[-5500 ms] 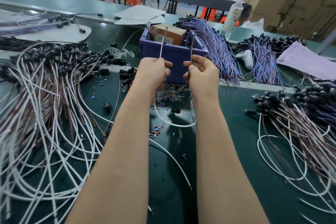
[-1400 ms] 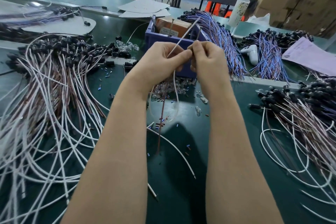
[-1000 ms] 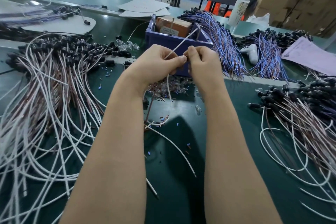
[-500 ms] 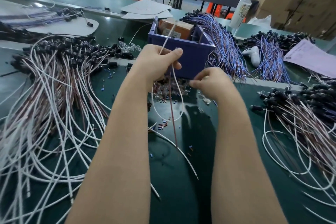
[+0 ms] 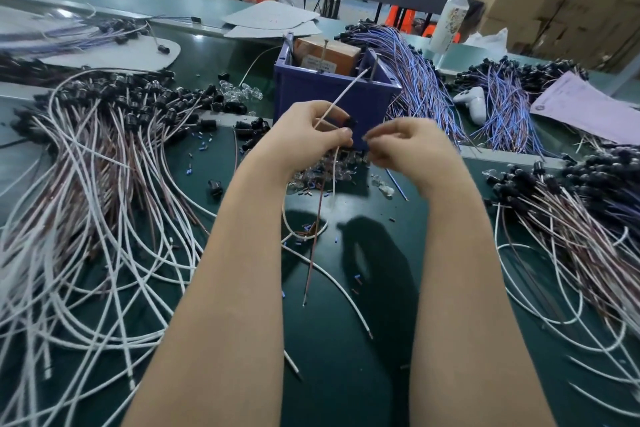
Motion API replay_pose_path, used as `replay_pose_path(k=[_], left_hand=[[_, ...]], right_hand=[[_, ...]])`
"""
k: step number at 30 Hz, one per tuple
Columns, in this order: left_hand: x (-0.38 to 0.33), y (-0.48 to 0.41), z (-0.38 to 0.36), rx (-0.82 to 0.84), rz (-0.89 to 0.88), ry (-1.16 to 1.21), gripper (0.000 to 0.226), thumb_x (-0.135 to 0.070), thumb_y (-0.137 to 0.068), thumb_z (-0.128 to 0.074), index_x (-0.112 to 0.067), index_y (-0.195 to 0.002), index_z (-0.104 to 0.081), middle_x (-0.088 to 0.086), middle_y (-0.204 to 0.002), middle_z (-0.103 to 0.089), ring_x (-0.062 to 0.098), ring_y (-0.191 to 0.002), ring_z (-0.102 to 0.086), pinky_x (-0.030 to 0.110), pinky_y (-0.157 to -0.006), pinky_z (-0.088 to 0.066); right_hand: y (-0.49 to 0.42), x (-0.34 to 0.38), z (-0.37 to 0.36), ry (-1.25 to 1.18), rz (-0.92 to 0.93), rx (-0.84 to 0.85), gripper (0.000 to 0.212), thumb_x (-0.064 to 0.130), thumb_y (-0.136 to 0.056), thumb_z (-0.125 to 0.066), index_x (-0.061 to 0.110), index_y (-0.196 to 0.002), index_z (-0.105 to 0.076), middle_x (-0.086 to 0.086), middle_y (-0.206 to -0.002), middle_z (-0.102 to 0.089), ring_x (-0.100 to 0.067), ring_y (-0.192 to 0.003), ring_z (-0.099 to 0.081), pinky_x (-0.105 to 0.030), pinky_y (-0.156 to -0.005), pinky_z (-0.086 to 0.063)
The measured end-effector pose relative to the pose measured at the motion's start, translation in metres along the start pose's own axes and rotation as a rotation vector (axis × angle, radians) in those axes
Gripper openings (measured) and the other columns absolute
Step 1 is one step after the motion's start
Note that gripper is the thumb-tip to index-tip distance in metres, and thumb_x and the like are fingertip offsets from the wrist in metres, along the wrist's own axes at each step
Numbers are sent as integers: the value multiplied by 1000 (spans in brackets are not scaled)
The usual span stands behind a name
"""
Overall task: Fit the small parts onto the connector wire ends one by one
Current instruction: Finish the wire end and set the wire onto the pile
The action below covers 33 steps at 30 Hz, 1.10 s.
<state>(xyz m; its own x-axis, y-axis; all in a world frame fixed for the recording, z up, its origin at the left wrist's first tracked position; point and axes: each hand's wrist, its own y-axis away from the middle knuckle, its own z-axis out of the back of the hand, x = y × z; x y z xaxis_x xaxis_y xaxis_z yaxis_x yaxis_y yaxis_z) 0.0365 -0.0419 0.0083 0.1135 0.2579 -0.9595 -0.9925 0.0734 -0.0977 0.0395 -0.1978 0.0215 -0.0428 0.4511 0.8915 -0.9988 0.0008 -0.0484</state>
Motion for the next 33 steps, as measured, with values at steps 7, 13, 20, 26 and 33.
replay_pose_path(k=[7, 13, 20, 26, 33], left_hand=[[2, 0, 1, 4, -77, -5, 15, -18, -90, -64, -32, -86, -61, 3, -90, -68, 0, -57, -52, 17, -54, -39], [1, 0, 3, 16, -100, -66, 9, -19, -90, -64, -28, -91, -63, 0, -89, -65, -1, -63, -52, 8, -53, -40], [-3, 2, 4, 7, -139, -161, 7, -20, -91, -62, -25, -95, -65, -1, -92, -68, -3, -72, -54, 0, -52, -36], [-1, 2, 6, 7, -142, -182, 12, -22, -91, -63, -19, -102, -67, 3, -96, -70, 10, -89, -62, 17, -70, -45], [-3, 0, 1, -17, -186, -139, 11, -19, -91, -62, -23, -100, -65, 0, -95, -71, 6, -82, -60, 14, -67, -45]], right_hand=[[-1, 12, 6, -204, 137, 8, 23, -5, -83, -61, 16, -79, -69, -3, -74, -69, -11, -70, -67, -19, -75, -55], [-2, 16, 2, 21, 207, -52, 20, 2, -84, -65, 19, -75, -61, -3, -71, -66, -12, -66, -66, -33, -78, -58], [1, 21, -1, 150, 231, -103, 22, 9, -85, -66, 23, -69, -61, -1, -68, -66, -15, -67, -67, -42, -83, -56], [2, 22, -4, 139, 278, -97, 18, 13, -84, -68, 24, -71, -65, 2, -69, -66, -18, -72, -66, -37, -79, -57], [-2, 18, -5, -150, 223, -171, 15, 8, -89, -62, 17, -79, -66, 0, -68, -65, -9, -60, -61, -27, -73, -56]])
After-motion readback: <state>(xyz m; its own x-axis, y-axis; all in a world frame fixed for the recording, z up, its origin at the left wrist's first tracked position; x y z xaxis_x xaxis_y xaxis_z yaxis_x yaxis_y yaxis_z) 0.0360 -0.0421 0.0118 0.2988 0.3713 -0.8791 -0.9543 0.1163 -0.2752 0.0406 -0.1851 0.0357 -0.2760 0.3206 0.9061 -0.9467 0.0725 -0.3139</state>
